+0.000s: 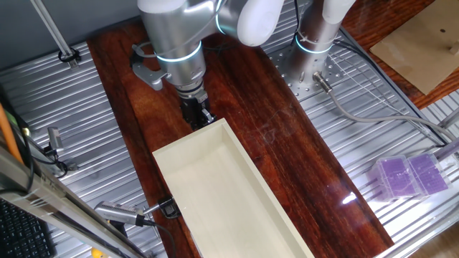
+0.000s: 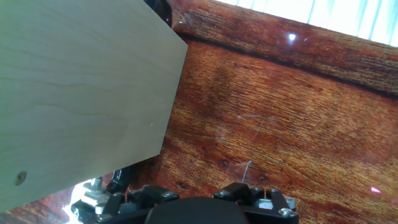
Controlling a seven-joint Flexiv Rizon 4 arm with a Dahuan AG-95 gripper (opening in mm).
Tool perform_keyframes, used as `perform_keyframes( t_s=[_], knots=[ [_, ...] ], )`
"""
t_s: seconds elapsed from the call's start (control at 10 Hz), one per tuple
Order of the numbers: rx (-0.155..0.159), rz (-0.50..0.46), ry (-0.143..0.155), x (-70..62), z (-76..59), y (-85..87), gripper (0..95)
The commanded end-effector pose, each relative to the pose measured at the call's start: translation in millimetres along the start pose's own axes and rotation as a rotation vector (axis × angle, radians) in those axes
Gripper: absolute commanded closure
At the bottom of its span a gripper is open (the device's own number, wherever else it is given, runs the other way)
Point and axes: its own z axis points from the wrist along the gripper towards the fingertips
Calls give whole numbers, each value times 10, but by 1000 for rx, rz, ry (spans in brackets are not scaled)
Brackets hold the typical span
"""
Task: Turn off the water tap
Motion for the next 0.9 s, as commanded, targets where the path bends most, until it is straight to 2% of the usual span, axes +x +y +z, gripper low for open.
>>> perform_keyframes(
  t_s=[0.1,0.9],
  knots=[
    [-2,0,0,10,-4,1,190],
    [5,-17,0,-16,-17,5,190]
  ],
)
